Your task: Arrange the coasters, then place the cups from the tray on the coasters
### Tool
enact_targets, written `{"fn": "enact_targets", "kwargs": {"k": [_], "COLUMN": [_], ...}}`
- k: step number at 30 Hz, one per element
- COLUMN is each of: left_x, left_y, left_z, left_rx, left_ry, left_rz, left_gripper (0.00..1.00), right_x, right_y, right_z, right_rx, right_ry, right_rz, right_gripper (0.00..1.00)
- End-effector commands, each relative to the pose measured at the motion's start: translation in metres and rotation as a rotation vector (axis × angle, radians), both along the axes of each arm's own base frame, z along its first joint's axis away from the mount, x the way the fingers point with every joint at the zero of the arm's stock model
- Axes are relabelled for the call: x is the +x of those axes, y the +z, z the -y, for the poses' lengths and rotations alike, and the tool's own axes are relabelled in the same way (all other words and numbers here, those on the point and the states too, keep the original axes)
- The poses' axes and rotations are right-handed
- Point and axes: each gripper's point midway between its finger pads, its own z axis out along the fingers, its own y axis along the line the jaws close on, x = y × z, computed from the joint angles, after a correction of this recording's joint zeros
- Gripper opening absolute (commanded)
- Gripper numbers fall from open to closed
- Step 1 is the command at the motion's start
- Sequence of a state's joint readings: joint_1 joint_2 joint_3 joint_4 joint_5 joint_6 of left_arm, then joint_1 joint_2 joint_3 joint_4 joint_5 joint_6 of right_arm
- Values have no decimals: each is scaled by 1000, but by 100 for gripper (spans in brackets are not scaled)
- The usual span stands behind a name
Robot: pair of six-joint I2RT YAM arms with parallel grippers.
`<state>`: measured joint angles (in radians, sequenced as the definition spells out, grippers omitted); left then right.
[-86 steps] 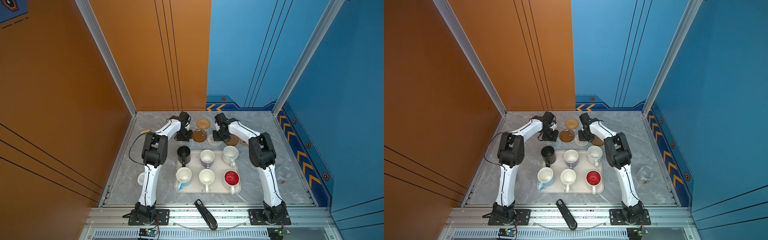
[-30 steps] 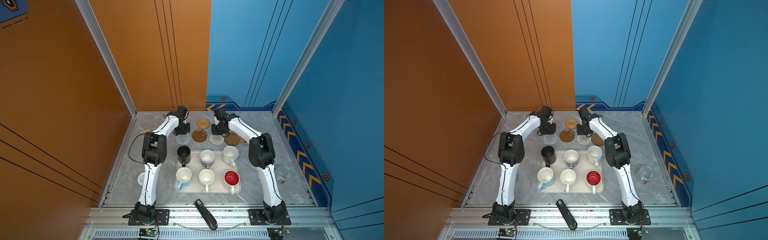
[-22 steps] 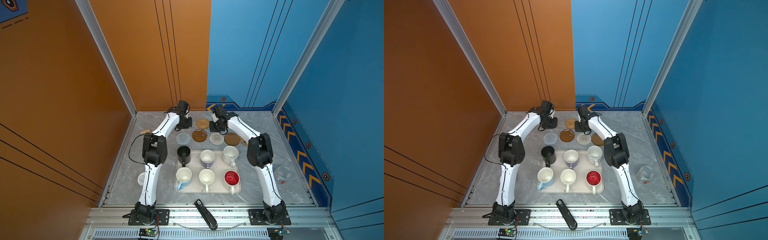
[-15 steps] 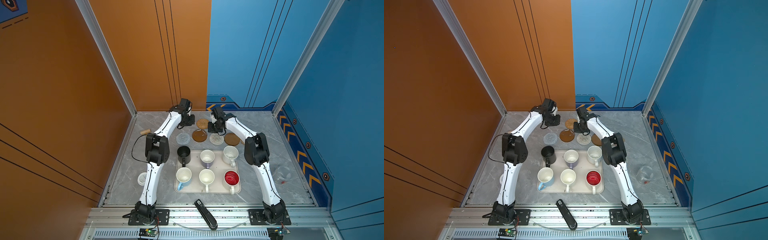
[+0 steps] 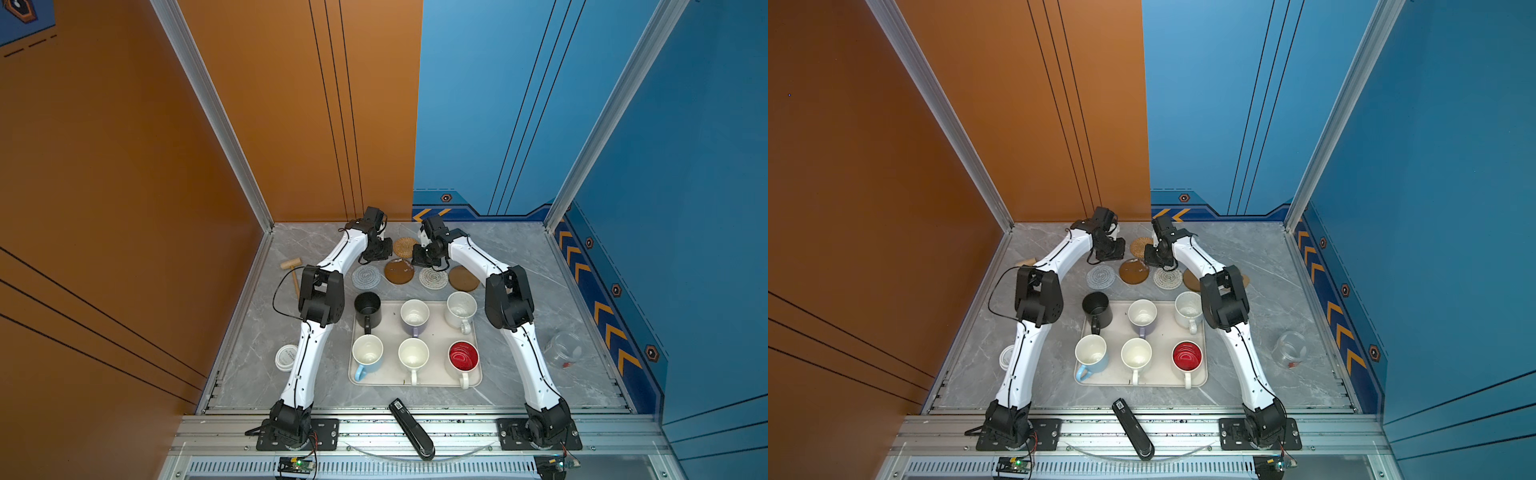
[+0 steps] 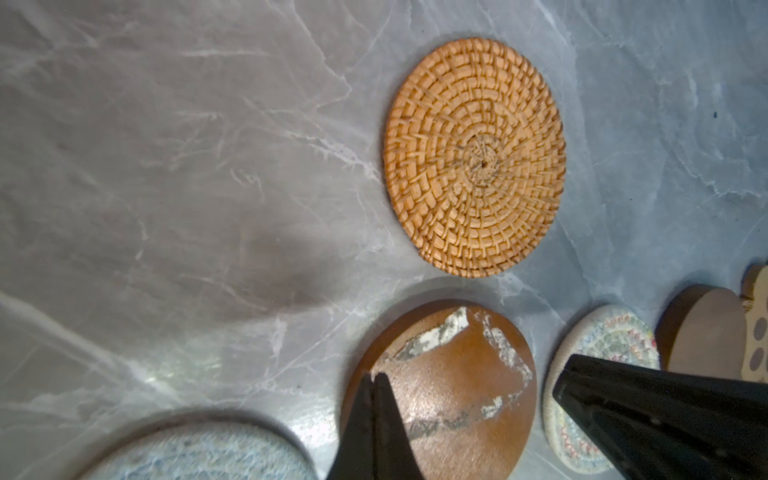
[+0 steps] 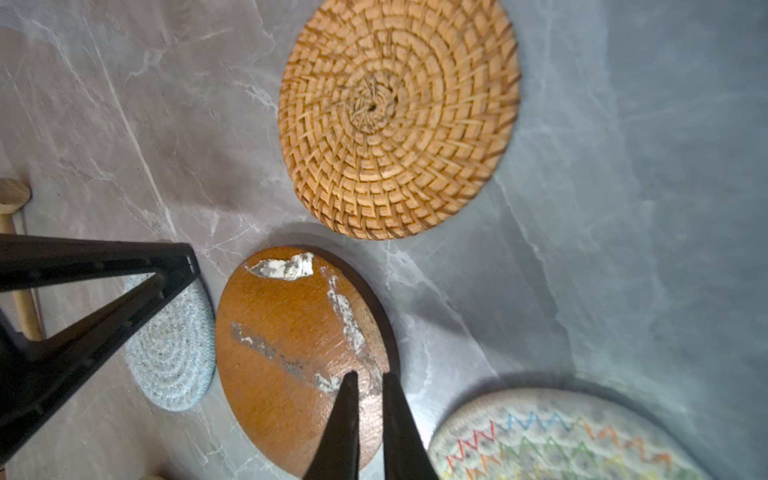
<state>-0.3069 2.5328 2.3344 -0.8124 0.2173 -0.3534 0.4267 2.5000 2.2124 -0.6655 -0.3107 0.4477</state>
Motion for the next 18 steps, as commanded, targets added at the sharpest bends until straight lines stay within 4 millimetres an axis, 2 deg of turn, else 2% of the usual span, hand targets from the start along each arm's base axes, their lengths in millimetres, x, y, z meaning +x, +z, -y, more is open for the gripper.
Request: {"fn": "enact_targets", "kwargs": {"k": [1,18], "left_x": [5,12], "left_y": [-4,-15], "left_z": [6,2], "left_rx": [-29,-23], "left_ry": [3,13], "left_rz": [-1,-1], "left_gripper": [4,4], "right_x": [6,15], "right_y": [-4,-9], "right_z": [-4,4], "right_rx": [32,33], "right_ry": [-5,-31], "right_rz": [-9,-8], "right_gripper": [12,12]}}
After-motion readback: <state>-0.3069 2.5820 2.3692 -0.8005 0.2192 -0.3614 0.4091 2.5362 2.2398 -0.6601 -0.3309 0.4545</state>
